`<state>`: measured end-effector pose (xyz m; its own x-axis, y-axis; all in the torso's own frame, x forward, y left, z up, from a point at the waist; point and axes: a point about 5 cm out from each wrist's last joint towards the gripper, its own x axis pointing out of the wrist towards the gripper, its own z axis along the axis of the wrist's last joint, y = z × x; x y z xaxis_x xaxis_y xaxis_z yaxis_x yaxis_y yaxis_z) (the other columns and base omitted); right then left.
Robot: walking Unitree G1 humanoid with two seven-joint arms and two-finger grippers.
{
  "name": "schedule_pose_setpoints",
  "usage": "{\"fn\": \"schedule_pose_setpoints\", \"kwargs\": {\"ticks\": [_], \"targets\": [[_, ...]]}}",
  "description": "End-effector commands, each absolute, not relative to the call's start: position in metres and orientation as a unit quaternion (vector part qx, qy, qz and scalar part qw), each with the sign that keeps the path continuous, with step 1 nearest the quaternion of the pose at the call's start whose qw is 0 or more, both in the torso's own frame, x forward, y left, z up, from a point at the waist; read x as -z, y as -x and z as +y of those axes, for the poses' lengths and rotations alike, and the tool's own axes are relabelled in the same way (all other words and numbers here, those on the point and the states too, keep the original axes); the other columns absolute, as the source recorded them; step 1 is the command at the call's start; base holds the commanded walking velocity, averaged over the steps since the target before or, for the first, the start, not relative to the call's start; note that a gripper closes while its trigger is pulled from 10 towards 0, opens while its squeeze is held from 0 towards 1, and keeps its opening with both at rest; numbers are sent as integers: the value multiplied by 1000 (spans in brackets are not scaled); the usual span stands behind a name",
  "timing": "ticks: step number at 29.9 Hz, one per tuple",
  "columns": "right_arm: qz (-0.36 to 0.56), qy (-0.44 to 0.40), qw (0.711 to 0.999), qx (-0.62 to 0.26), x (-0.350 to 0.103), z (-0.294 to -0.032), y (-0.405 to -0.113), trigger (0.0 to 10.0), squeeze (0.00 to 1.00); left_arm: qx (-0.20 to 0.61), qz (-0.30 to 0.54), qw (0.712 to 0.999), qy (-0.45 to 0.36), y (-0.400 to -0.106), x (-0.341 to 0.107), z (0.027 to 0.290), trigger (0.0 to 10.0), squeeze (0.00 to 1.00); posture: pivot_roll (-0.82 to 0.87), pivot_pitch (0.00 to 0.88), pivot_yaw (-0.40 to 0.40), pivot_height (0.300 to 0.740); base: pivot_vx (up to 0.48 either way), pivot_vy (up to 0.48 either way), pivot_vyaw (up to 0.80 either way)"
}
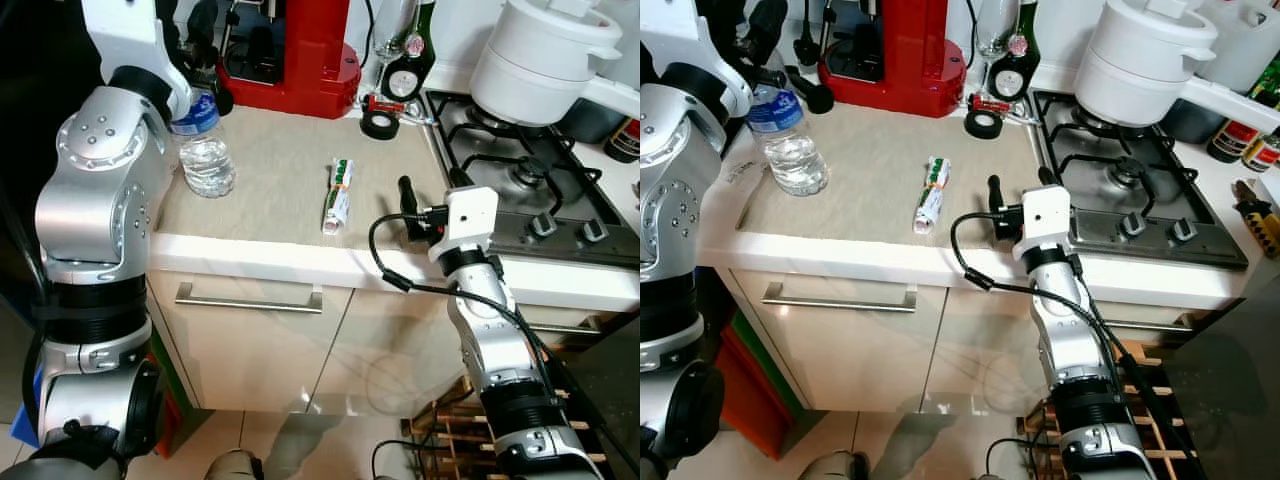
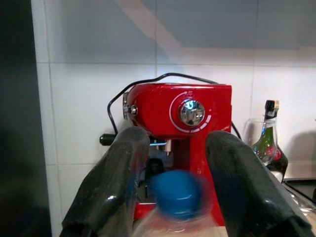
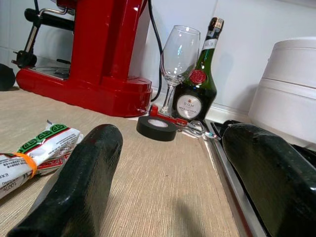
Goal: Restocking fridge
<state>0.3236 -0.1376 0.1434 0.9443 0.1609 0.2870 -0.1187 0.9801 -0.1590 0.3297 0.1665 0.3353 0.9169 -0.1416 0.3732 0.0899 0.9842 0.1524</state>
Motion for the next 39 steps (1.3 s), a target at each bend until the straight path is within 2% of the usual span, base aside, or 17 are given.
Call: {"fn": "schedule_pose_setpoints", "kwargs": {"ticks": [1,8,14,15,28,29,39], "targets": [[-149,72,984,-62,-141,-144,-323,10000,0,73,-192,977,-56,-330,-340,160,10000,1000,60,0,-91,740,0,0,0],[-149,71,984,-60,-140,-144,-321,10000,0,81,-182,980,-3,-335,-343,157,10000,1000,52,0,-85,740,0,0,0],[-149,72,985,-59,-139,-144,-320,10000,0,77,-153,985,-28,-339,-334,157,10000,1000,47,0,-84,740,0,0,0],[-148,72,985,-59,-139,-145,-320,10000,0,71,-130,988,-42,-342,-325,158,10000,0,45,0,-85,740,0,0,0],[-149,74,984,-59,-139,-145,-319,10000,0,59,-88,993,-42,-352,-310,158,10000,0,37,0,-81,740,0,0,0],[-148,74,984,-59,-139,-146,-319,10000,0,56,-92,993,-40,-353,-310,159,0,0,37,0,-81,740,0,0,0],[-148,76,984,-57,-140,-147,-319,10000,0,83,-109,990,-26,-357,-299,151,0,0,31,0,-82,740,0,0,0]]}}
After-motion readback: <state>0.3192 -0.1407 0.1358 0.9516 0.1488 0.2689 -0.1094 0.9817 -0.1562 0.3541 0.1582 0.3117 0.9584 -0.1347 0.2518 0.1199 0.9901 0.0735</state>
